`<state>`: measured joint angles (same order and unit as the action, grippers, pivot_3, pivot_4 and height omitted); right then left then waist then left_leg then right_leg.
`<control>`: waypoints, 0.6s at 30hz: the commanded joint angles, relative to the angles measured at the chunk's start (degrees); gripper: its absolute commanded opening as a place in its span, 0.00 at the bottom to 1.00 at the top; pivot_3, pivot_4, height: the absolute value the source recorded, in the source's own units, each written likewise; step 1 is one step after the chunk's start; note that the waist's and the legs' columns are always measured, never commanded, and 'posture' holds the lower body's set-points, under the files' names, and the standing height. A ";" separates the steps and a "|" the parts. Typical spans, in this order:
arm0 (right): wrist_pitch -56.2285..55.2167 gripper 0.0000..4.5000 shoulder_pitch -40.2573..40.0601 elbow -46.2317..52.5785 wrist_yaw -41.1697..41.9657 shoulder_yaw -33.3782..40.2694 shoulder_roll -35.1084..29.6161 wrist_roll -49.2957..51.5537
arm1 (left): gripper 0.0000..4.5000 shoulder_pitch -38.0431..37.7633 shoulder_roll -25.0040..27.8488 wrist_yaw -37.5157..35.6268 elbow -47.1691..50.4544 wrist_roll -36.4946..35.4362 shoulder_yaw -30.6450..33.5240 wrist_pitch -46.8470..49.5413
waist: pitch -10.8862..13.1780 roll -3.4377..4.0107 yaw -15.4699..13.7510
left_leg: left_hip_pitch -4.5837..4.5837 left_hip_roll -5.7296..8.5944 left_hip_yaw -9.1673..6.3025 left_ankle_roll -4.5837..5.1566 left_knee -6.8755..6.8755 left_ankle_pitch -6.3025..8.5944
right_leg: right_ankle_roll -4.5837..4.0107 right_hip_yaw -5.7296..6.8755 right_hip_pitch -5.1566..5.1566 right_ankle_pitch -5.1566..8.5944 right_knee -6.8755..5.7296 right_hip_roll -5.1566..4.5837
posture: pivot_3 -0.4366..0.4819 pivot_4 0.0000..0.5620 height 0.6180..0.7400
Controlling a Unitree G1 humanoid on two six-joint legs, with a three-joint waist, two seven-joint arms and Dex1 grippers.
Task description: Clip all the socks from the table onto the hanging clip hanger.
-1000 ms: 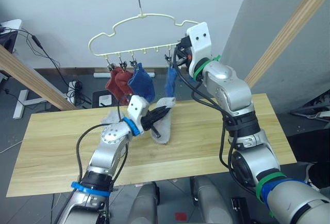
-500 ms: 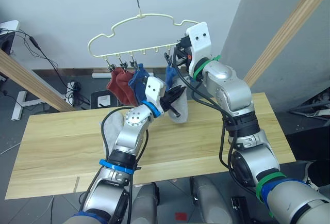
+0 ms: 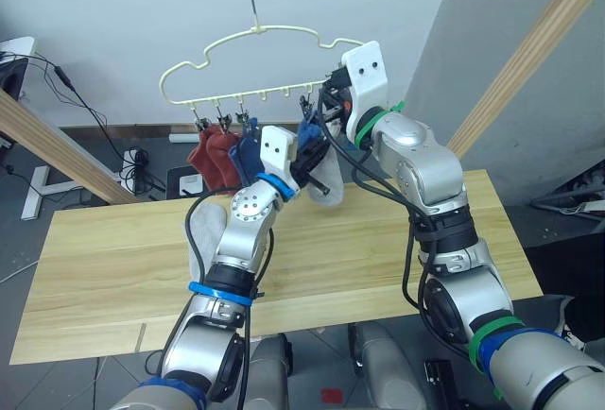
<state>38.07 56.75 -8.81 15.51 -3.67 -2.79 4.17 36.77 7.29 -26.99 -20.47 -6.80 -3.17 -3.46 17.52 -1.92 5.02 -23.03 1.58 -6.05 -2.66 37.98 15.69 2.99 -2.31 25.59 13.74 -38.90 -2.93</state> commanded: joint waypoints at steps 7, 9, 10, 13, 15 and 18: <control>1.68 0.00 -0.58 2.89 0.55 -0.25 0.51 1.41 | 0.00 1.42 -1.89 1.28 2.99 -0.99 0.79 1.06 | 0.00 0.00 0.00 | 0.00 0.00 -0.01 0.00 -0.01 0.00 | 0.00 0.00 0.00 0.00 0.00 0.01 | 0.38 0.55 1.00; 2.05 0.00 -0.65 2.95 0.64 -0.42 0.36 1.54 | 0.00 1.64 -2.04 1.31 3.16 -1.20 0.87 1.28 | 0.00 0.00 0.00 | 0.00 0.00 0.00 0.00 0.00 0.00 | 0.00 0.00 0.00 0.00 0.00 0.02 | 0.38 0.55 1.00; 2.20 0.00 -0.70 3.00 0.68 -0.51 0.27 1.54 | 0.00 1.78 -2.10 1.41 3.23 -1.28 0.94 1.44 | 0.00 0.00 0.00 | 0.00 0.00 0.00 0.00 0.00 0.00 | 0.00 0.00 0.00 0.00 -0.01 0.02 | 0.38 0.55 1.00; 2.57 0.00 -0.90 3.19 0.89 -0.94 0.00 1.39 | 0.00 2.24 -2.34 1.95 3.10 -1.67 1.58 1.68 | 0.00 0.00 -0.03 | 0.00 0.00 0.00 0.00 0.00 0.00 | 0.00 0.00 0.00 0.00 0.00 0.02 | 0.38 0.55 1.00; 2.30 0.00 -1.13 3.47 0.92 -1.23 -0.20 1.21 | 0.00 2.51 -2.47 1.96 3.09 -2.04 2.06 1.87 | 0.00 0.00 -0.02 | 0.00 0.00 0.00 0.00 0.00 0.00 | 0.00 0.00 0.00 0.00 0.00 0.02 | 0.38 0.55 1.00; 1.81 0.19 -1.36 3.84 0.02 -0.64 0.12 1.46 | 0.00 2.67 -2.46 1.54 3.33 -2.55 2.20 2.22 | 0.00 0.00 0.00 | 0.00 0.00 0.00 0.00 -0.01 0.00 | 0.00 0.00 0.00 0.00 0.00 0.03 | 0.38 0.56 1.00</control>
<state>40.27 55.82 -6.88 15.98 -4.49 -2.82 5.41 37.92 5.14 -25.54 -20.09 -7.99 -1.87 -0.40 17.53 -1.92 5.01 -23.03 1.58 -6.06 -2.66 37.97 15.69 2.99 -2.31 25.59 13.74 -38.89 -2.90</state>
